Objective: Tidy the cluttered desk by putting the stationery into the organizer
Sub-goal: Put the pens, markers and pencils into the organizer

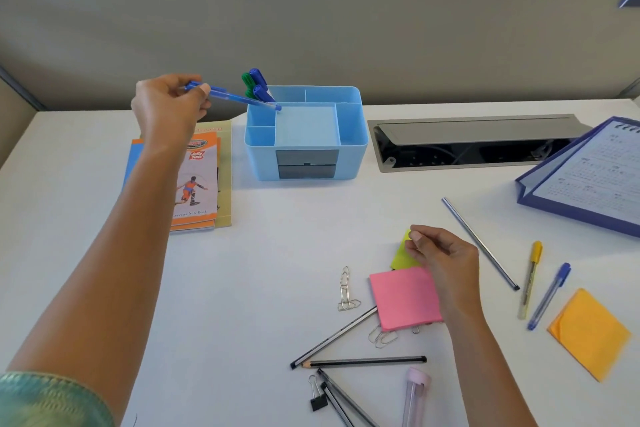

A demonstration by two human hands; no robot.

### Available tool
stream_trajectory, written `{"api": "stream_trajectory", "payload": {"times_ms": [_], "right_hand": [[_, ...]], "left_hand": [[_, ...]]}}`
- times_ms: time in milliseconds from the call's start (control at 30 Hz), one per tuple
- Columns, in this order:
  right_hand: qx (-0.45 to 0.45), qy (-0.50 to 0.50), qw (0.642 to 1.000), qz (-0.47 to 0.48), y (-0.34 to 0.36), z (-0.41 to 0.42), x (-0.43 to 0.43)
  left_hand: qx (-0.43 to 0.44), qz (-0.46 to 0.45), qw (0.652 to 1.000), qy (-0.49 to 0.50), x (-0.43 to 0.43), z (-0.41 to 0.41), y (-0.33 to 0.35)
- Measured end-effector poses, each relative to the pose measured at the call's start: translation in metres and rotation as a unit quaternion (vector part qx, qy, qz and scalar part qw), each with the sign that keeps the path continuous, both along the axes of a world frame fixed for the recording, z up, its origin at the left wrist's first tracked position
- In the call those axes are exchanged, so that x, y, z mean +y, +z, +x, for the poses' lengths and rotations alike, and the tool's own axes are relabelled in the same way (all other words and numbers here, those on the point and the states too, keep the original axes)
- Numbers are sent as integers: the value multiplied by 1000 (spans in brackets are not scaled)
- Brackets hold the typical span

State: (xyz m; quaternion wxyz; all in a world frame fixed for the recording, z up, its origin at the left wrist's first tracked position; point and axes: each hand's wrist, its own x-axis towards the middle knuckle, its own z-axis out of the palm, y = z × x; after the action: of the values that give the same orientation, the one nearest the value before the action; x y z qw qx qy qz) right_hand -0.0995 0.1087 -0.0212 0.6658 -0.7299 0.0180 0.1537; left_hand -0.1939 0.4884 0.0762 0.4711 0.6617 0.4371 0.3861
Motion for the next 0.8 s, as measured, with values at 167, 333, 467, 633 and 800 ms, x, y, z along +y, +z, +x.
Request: {"api": "stream_trajectory", "payload": {"times_ms": [167, 333, 467, 633, 800], "right_hand": [[-126, -59, 986, -97, 1, 21, -35], [-284, -77, 895, -334, 3, 40, -64], [-272, -79, 891, -354, 2, 46, -73], [-250, -121, 889, -364, 2, 41, -91], [-210, -193, 877, -386, 7, 46, -122]], "left_hand": [[29, 25, 999, 4, 12, -13, 0], [100, 52, 993, -27, 10, -3, 0], [135, 91, 985, -47, 2, 11, -1], [194, 151, 967, -65, -11, 28, 0], [258, 167, 947, -95, -21, 35, -10]]}}
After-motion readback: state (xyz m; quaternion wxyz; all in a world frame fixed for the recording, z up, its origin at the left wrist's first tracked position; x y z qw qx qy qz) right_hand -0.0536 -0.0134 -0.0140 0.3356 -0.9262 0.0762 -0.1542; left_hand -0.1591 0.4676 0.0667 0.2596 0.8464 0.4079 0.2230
